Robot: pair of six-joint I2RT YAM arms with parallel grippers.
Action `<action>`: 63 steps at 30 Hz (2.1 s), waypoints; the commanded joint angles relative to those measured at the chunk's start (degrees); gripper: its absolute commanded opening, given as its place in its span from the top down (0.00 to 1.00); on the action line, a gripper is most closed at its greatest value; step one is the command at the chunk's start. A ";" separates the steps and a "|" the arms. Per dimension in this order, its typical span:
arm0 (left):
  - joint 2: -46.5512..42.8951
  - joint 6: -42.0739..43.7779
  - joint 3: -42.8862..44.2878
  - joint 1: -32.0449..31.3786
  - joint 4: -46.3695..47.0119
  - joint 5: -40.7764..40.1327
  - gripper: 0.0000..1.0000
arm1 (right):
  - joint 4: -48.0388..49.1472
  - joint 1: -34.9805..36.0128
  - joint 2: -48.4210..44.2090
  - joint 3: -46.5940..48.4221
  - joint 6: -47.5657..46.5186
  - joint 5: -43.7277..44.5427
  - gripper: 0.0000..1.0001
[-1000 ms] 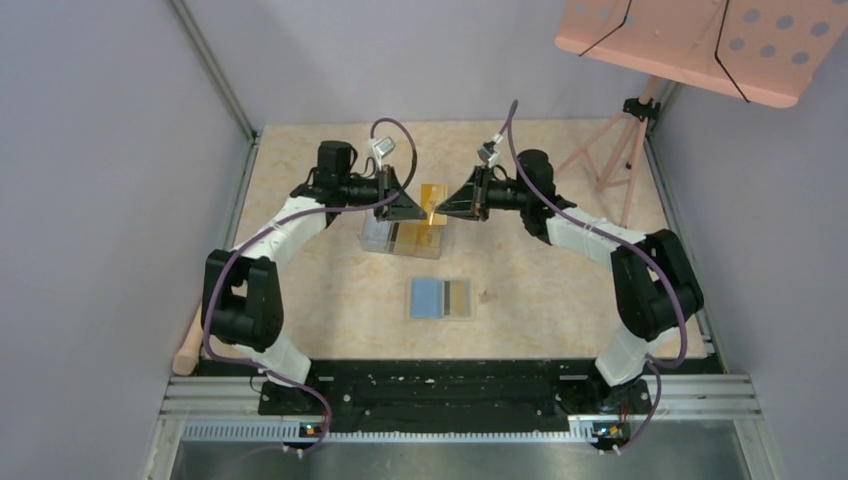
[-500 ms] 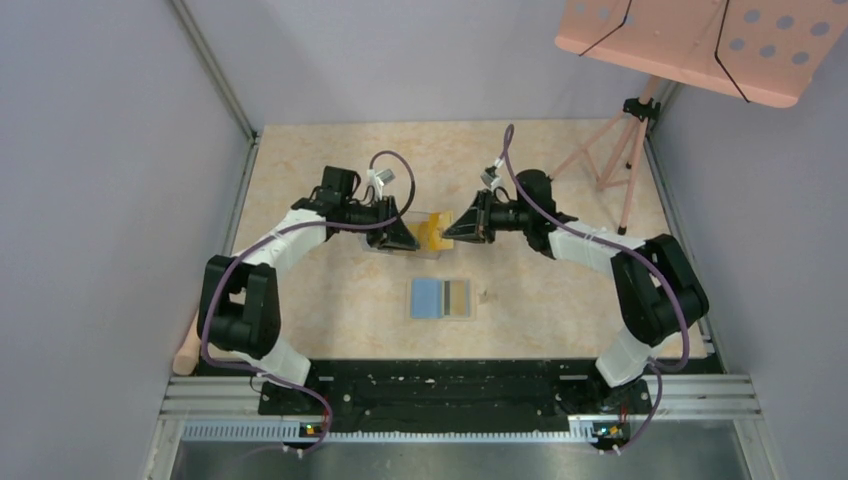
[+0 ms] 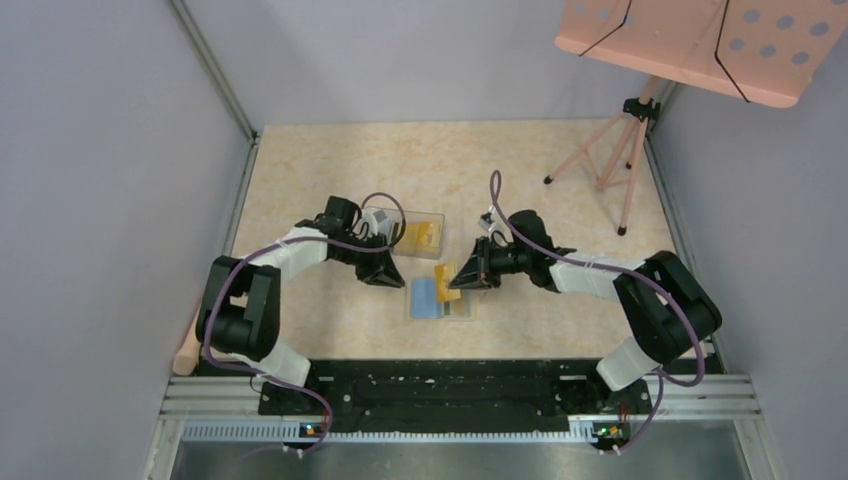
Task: Put the credit cards into the card holder
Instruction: Insert the credit card into the card holder.
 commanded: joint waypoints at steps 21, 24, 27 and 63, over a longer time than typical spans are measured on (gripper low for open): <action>8.78 1.95 -2.75 -0.40 0.34 -6.02 1.00 | 10.94 4.30 6.06 -5.78 -2.74 12.26 1.00; 8.18 2.47 -2.62 -1.15 0.27 -7.87 1.00 | 11.01 4.42 6.85 -5.84 -2.43 12.43 1.00; 7.00 2.59 -3.45 -2.65 1.68 -10.59 0.99 | 10.89 4.63 7.38 -5.87 -2.23 12.54 1.00; 10.14 1.09 -2.09 -9.10 3.25 -16.02 1.00 | 12.59 8.96 15.53 -1.16 3.77 9.35 1.00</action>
